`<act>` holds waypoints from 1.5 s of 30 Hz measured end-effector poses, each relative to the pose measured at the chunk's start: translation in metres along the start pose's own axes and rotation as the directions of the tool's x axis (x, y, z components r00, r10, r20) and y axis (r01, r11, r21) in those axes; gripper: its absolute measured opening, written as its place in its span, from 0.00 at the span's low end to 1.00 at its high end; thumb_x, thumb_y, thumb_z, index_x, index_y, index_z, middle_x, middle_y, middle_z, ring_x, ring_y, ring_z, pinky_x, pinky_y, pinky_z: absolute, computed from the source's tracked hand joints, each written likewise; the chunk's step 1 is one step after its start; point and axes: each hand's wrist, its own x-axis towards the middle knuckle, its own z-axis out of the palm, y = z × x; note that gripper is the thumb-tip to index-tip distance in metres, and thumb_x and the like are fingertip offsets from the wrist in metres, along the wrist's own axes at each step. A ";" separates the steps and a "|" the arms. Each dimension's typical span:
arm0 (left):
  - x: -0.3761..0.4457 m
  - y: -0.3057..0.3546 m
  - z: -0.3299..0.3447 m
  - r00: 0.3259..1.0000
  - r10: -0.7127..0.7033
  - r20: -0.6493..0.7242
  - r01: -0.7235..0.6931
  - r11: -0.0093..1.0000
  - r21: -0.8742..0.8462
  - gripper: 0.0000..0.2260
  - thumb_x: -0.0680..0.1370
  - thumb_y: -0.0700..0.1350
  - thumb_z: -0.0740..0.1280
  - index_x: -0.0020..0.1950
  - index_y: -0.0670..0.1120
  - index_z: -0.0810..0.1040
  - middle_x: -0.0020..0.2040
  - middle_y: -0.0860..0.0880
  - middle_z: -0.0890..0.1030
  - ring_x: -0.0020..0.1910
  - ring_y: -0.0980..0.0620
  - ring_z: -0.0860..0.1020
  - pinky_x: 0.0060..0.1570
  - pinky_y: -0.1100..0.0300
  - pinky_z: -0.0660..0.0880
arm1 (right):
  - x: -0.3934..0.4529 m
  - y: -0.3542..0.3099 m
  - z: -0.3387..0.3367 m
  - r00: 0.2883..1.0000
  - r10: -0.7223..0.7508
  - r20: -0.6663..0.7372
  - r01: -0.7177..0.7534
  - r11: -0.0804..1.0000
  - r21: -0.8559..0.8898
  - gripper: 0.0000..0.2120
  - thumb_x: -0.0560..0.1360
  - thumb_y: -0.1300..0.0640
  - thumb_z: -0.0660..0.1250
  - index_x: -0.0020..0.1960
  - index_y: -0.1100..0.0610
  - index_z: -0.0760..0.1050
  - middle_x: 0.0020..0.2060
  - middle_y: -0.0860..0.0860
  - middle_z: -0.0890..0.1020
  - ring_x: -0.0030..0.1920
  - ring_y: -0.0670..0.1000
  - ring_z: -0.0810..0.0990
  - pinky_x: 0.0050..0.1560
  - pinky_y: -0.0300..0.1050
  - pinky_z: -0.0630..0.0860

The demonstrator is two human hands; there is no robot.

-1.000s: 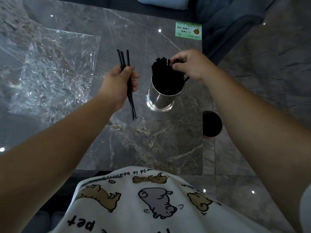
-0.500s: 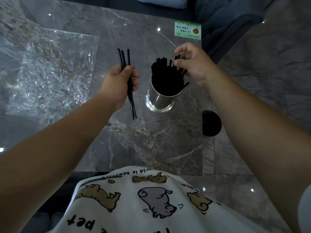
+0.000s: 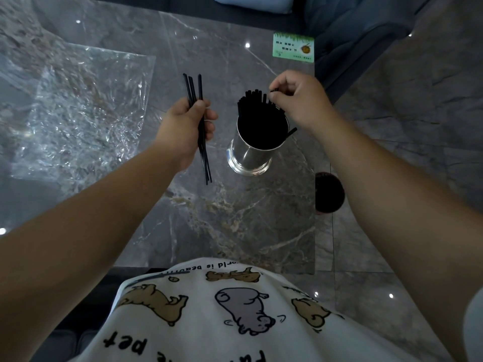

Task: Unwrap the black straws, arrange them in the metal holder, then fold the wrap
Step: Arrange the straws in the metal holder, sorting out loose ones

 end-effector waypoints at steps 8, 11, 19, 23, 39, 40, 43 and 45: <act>-0.003 0.002 0.002 1.000 0.008 0.002 -0.008 1.000 0.016 0.07 0.83 0.43 0.57 0.53 0.45 0.74 0.41 0.48 0.79 0.34 0.54 0.75 0.38 0.60 0.74 | -0.002 0.004 -0.002 0.997 -0.075 -0.005 0.073 0.983 -0.167 0.05 0.74 0.57 0.67 0.49 0.51 0.78 0.42 0.45 0.81 0.45 0.45 0.80 0.48 0.44 0.78; -0.003 0.002 0.003 1.000 0.006 0.004 -0.006 1.000 0.022 0.07 0.83 0.42 0.57 0.53 0.45 0.74 0.41 0.48 0.79 0.34 0.54 0.75 0.38 0.60 0.74 | 0.001 0.003 -0.004 0.994 -0.046 0.101 0.065 0.978 -0.198 0.16 0.75 0.58 0.64 0.62 0.46 0.73 0.46 0.41 0.74 0.45 0.39 0.75 0.44 0.35 0.71; -0.004 0.000 0.000 1.000 0.016 0.013 -0.016 1.000 0.019 0.07 0.83 0.42 0.57 0.52 0.45 0.74 0.41 0.47 0.78 0.34 0.54 0.74 0.38 0.59 0.73 | 0.006 -0.002 -0.003 0.972 0.065 0.224 -0.022 0.982 -0.189 0.13 0.74 0.54 0.65 0.57 0.43 0.77 0.47 0.42 0.78 0.48 0.43 0.78 0.47 0.40 0.75; -0.003 -0.002 0.000 1.000 0.016 0.003 -0.016 1.000 0.020 0.07 0.83 0.42 0.57 0.53 0.44 0.74 0.41 0.47 0.78 0.33 0.54 0.74 0.37 0.59 0.73 | 0.009 -0.002 -0.002 0.978 0.016 0.210 0.028 0.978 -0.206 0.06 0.75 0.50 0.69 0.51 0.46 0.78 0.42 0.41 0.78 0.45 0.43 0.78 0.45 0.39 0.73; -0.001 -0.001 0.008 1.000 0.004 0.020 -0.004 1.000 0.020 0.07 0.83 0.42 0.57 0.54 0.43 0.73 0.41 0.47 0.78 0.34 0.54 0.75 0.37 0.60 0.74 | 0.008 0.000 -0.004 0.965 0.049 0.257 -0.016 0.991 -0.131 0.16 0.75 0.52 0.67 0.62 0.43 0.75 0.51 0.43 0.77 0.52 0.43 0.77 0.50 0.37 0.72; 0.000 -0.001 0.008 1.000 0.003 0.018 -0.003 1.000 0.021 0.07 0.83 0.42 0.57 0.54 0.43 0.73 0.41 0.47 0.78 0.34 0.54 0.75 0.37 0.60 0.74 | 0.008 0.000 -0.004 0.967 0.039 0.252 -0.004 0.990 -0.140 0.14 0.75 0.51 0.68 0.60 0.43 0.76 0.51 0.43 0.78 0.52 0.42 0.76 0.49 0.36 0.71; 0.001 -0.002 0.008 1.000 -0.001 0.015 0.001 1.000 0.020 0.07 0.83 0.42 0.57 0.55 0.43 0.73 0.41 0.47 0.78 0.34 0.54 0.75 0.37 0.60 0.74 | 0.010 -0.002 -0.002 0.972 0.022 0.234 0.014 0.989 -0.148 0.11 0.75 0.50 0.69 0.57 0.46 0.78 0.49 0.43 0.79 0.48 0.39 0.76 0.45 0.33 0.70; 0.001 -0.002 0.008 1.000 -0.002 0.019 0.001 1.000 0.017 0.07 0.83 0.42 0.57 0.55 0.43 0.73 0.41 0.47 0.78 0.34 0.54 0.75 0.37 0.60 0.74 | 0.011 -0.003 -0.001 0.976 0.016 0.216 0.018 0.987 -0.157 0.08 0.74 0.51 0.69 0.54 0.47 0.79 0.46 0.42 0.80 0.45 0.36 0.76 0.43 0.32 0.70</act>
